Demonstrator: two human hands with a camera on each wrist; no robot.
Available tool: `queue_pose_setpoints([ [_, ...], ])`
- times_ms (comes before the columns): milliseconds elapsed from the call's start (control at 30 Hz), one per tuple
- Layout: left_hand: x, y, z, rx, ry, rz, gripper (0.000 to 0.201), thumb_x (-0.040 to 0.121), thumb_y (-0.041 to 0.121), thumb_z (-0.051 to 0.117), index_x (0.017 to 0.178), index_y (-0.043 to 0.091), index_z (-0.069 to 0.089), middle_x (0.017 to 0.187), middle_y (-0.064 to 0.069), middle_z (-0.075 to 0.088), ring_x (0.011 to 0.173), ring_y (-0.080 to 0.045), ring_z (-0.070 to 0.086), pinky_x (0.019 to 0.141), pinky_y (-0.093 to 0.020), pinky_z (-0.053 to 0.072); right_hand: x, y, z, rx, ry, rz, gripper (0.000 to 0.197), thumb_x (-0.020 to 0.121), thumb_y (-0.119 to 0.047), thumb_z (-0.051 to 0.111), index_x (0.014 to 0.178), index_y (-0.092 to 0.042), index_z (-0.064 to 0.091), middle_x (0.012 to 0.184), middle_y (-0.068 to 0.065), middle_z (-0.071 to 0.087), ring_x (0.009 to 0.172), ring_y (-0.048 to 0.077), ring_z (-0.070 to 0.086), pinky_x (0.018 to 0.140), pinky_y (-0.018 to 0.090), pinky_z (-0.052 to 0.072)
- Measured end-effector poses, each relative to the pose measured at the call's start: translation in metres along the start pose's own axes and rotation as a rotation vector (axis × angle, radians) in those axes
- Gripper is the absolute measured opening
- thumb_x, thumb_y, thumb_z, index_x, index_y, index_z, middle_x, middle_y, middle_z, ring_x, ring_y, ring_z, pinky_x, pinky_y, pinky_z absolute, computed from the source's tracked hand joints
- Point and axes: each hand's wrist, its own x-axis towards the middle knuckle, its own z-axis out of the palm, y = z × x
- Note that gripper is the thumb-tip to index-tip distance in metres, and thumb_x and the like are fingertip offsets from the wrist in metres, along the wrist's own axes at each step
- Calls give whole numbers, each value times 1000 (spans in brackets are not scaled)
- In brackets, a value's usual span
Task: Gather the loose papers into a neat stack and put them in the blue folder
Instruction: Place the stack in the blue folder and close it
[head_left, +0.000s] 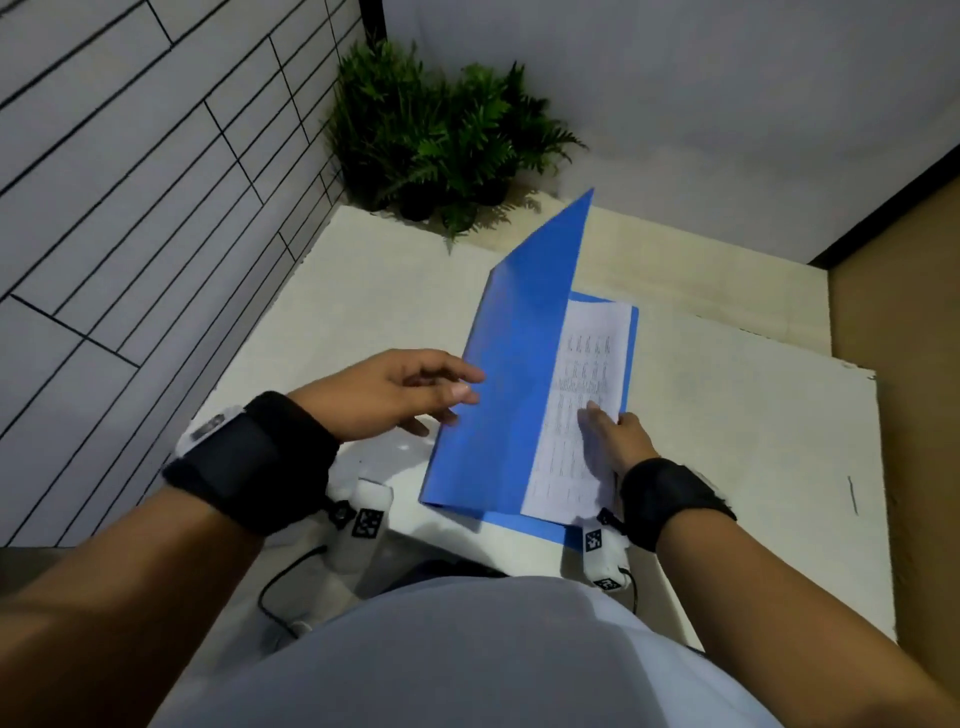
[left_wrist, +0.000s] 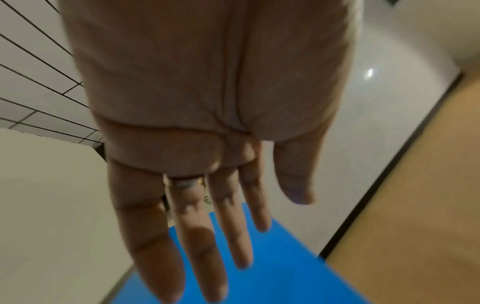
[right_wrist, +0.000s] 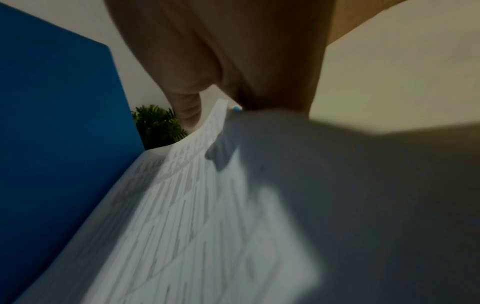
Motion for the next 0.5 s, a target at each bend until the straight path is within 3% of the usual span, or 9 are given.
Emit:
queue_pose_setpoints([
  [67,28,-22,2,58,129,-80,28,96,31,58,123,28,61,113,4,66,106,-19,67,87,-34,52,-7,1,-12,103,-93,58,77,82,-71,45,135,-14,48,137,7,55,123,26,53,106,40,41],
  [133,56,-47,8,111,182,-160,33,95,28,59,128,27,57,124,-2,58,115,-22,58,86,-34,47,-16,2,-26,239,-147,95,45,97,-57,33,118,-24,55,113,2,67,102,18,63,83,30,51],
  [167,67,-57,13,138,183,-183,37,95,27,60,132,25,55,132,-6,54,124,-24,53,88,-31,44,-18,4,-32,259,-161,94,37,101,-52,29,109,-27,55,102,2,67,91,16,64,71,27,49],
  [200,77,-67,18,153,176,-194,40,95,25,61,134,23,54,139,-7,52,131,-24,49,90,-27,40,-19,6,-38,265,-156,73,38,101,-51,27,107,-26,55,101,4,67,88,18,64,69,28,48],
  [333,99,-87,42,155,157,-180,45,94,21,63,137,14,53,147,-6,48,130,-21,50,91,-17,36,-17,7,-39,193,-150,-7,48,102,-48,28,123,-13,54,112,4,64,102,23,61,92,36,48],
  [400,106,-95,46,159,203,-171,43,92,22,65,134,16,55,145,-6,50,125,-20,52,92,-19,37,-9,10,-33,99,-138,-27,52,101,-44,37,133,-5,52,132,9,58,122,27,55,109,42,39],
  [500,113,-105,40,172,255,-164,43,90,22,67,131,16,55,144,-8,51,131,-24,49,97,-22,37,10,16,-21,-50,-129,-102,57,99,-39,46,142,-2,43,149,13,42,138,29,41,117,46,28],
])
